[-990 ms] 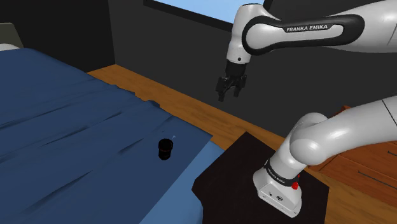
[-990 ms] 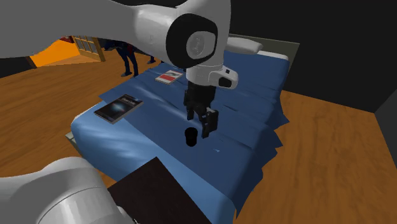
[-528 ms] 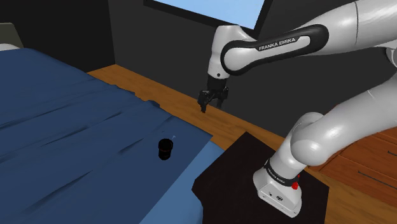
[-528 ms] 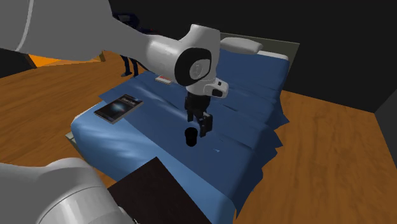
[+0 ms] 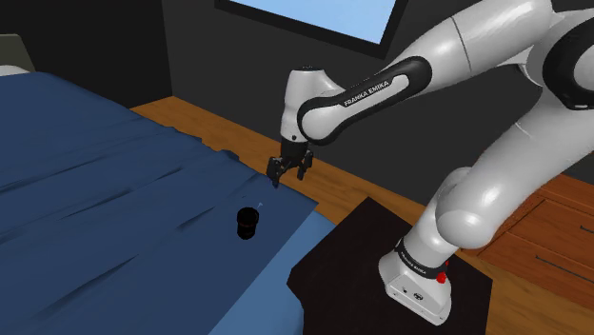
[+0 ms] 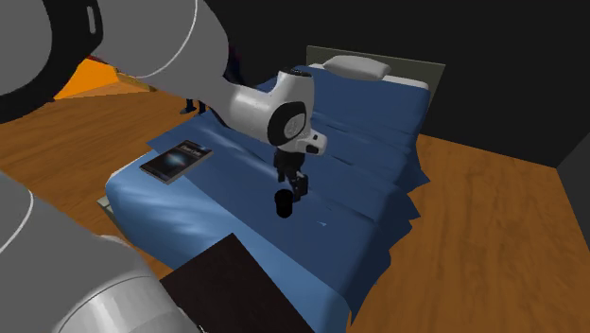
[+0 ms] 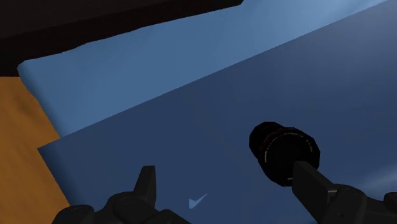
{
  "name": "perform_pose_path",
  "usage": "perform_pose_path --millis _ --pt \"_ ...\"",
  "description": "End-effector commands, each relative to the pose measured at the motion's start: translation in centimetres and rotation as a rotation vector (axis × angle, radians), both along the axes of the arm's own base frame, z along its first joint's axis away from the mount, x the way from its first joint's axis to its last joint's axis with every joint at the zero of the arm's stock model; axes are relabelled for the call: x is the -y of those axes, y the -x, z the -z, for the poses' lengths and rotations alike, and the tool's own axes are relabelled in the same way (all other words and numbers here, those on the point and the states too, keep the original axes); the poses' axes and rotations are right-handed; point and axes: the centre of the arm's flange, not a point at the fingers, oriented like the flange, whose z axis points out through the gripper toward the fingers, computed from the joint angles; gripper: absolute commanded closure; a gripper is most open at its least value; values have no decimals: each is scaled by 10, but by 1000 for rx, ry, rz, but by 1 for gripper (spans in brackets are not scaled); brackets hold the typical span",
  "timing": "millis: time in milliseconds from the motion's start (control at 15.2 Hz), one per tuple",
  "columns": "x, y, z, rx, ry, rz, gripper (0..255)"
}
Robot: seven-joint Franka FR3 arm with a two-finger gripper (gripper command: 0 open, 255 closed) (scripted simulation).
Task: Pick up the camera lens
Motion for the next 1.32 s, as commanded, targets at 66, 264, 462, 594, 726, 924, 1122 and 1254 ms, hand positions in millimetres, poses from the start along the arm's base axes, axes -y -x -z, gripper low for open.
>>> perform_pose_path --millis 66,264,462,594,726,924,1122,1254 --pt "-20 -14 28 13 -4 2 0" --pt "-42 -30 56 23 -7 4 0" --pt "-64 -47 83 34 -9 5 0" --pt "-78 -58 102 41 -11 6 0" --pt "-90 -66 116 46 -12 7 0" --pt "-90 -66 132 46 -12 7 0" --pt "-90 -66 147 46 -12 7 0" --pt "-90 -66 156 46 -12 7 0"
